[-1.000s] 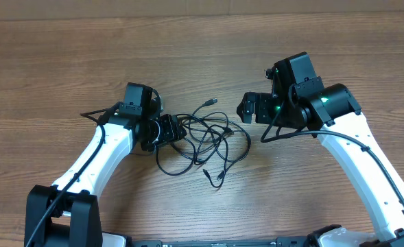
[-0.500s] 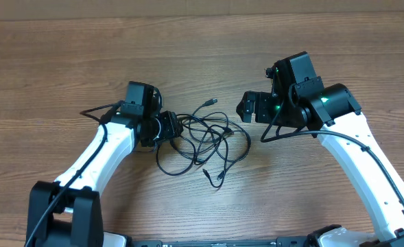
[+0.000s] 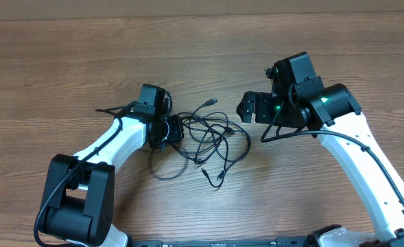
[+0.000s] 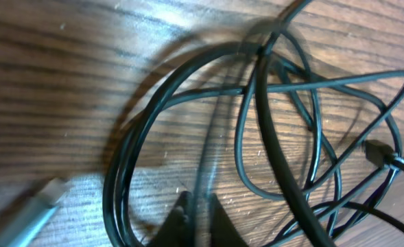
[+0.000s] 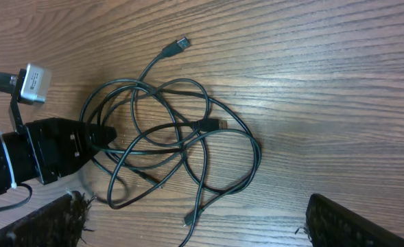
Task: Untangle cables
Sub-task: 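Lift the grasped cables upward with the left gripper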
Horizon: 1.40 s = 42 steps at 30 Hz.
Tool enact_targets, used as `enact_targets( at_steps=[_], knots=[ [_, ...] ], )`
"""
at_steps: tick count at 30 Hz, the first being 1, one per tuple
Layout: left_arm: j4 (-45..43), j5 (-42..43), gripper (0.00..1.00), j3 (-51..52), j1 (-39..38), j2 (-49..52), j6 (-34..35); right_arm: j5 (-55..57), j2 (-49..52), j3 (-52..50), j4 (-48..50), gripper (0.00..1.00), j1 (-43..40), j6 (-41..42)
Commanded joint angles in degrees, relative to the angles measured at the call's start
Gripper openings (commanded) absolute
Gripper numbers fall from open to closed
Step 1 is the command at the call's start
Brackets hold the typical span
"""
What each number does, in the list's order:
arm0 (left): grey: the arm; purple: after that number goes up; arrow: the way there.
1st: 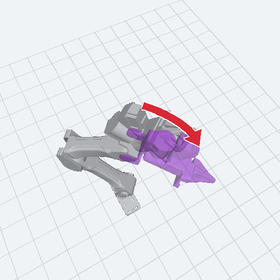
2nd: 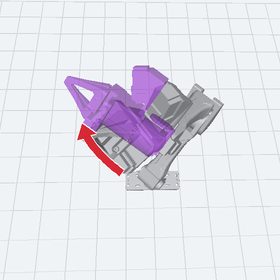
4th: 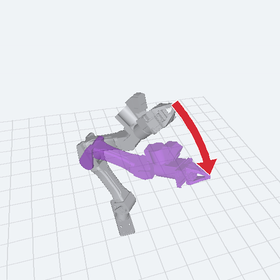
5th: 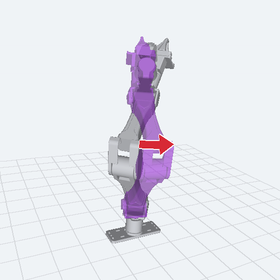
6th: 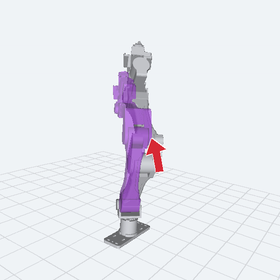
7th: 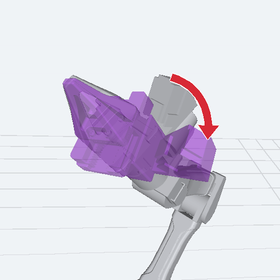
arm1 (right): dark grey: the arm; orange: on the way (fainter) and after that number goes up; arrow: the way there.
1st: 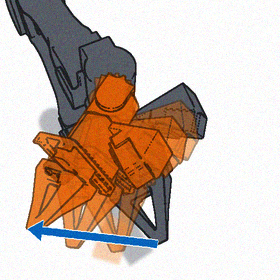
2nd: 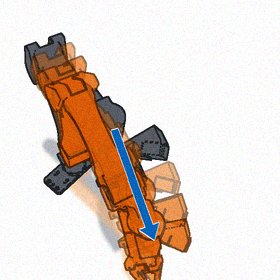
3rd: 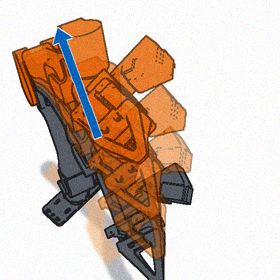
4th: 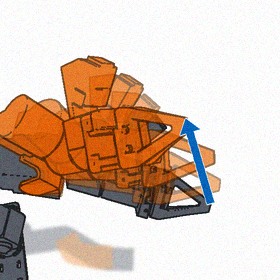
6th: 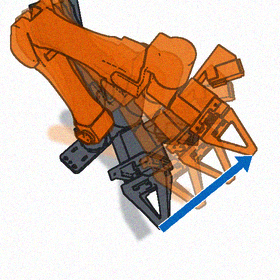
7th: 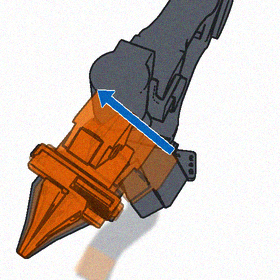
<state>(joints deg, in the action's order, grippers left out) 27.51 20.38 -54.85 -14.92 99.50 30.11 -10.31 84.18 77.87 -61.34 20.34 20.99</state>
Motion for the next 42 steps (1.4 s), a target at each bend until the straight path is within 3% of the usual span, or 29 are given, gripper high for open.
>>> enact_targets(
  at_steps=[1,10,14,20,30,42],
  knots=[
    [-0.2,1.4,0.04,-1.1,-0.2,0.5,-0.1,-0.3,0.1,-0.3,0.2,1.0,-0.1,0.2],
    [0.1,5.2,0.04,-1.2,-0.1,-3.3,-6.2,-0.3,0.1,-0.3,-0.7,1.0,-0.1,0.1],
    [0.0,5.4,0.04,-1.9,-0.1,-11.6,-11.5,-0.3,0.1,-0.3,-2.3,1.0,-0.1,-1.6],
    [-3.4,13.1,0.04,-4.9,-0.1,-25.3,-18.9,-7.8,0.1,-0.3,-1.9,1.0,-0.1,-6.8],
    [-13.4,17.6,0.04,-6.1,-0.1,-41.5,-19.0,-19.9,0.1,-0.3,2.3,1.0,-0.1,-12.4],
    [-25.2,25.7,0.04,-6.1,-0.1,-48.1,-18.1,-26.9,0.1,-0.3,7.5,1.0,-0.1,-14.2]
  ],
)
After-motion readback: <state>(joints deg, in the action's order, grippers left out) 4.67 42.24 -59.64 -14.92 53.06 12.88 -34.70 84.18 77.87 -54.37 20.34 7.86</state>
